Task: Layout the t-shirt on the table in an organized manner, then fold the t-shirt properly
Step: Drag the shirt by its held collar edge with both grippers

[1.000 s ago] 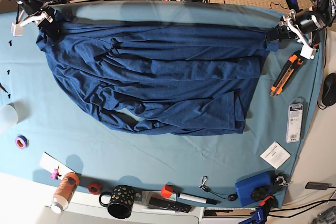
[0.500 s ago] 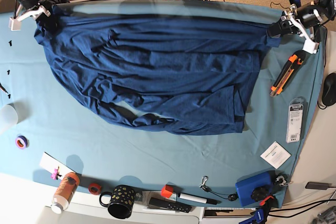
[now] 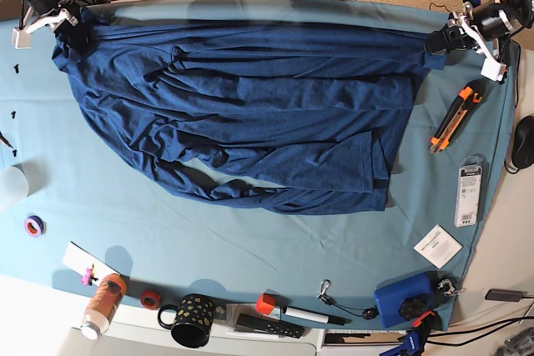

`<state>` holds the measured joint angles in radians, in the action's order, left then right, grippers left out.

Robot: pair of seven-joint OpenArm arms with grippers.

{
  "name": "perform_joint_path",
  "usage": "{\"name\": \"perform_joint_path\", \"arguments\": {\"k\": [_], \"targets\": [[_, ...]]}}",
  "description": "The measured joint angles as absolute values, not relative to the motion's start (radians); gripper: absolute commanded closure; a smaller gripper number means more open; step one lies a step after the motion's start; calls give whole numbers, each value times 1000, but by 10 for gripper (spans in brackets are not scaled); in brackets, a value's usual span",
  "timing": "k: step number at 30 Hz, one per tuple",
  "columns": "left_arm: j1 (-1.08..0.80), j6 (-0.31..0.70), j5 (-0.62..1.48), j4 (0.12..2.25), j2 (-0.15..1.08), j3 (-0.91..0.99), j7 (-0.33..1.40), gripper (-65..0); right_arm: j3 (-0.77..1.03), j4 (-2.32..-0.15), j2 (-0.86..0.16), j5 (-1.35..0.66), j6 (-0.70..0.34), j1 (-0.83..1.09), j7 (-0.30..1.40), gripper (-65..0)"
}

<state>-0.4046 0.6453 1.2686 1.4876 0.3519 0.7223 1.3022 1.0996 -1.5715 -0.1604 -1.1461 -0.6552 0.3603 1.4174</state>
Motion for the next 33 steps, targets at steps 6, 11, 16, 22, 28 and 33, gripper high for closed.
{"name": "perform_joint_path", "arguments": {"k": [6, 11, 16, 22, 28, 33], "targets": [[-405, 657, 1268, 1488, 352, 722, 1303, 0, 1099, -1571, -161, -1146, -675, 360, 1417, 0], [-412, 688, 1315, 1491, 356, 736, 1324, -400, 1100, -1572, -163, -1131, -683, 363, 1412, -321], [-412, 686, 1318, 1492, 358, 736, 1319, -399, 1100, -1572, -163, -1128, -682, 363, 1413, -326], [-411, 686, 1317, 1492, 358, 736, 1312, -399, 1100, -1572, -170, -1127, -682, 364, 1414, -326], [-395, 681, 1319, 1490, 354, 772, 1328, -383, 1100, -1573, -264, -1127, -682, 365, 1413, -326], [-367, 670, 1311, 1478, 353, 845, 1356, -369, 1102, -1573, -306, -1127, -682, 334, 1407, -326]]}}
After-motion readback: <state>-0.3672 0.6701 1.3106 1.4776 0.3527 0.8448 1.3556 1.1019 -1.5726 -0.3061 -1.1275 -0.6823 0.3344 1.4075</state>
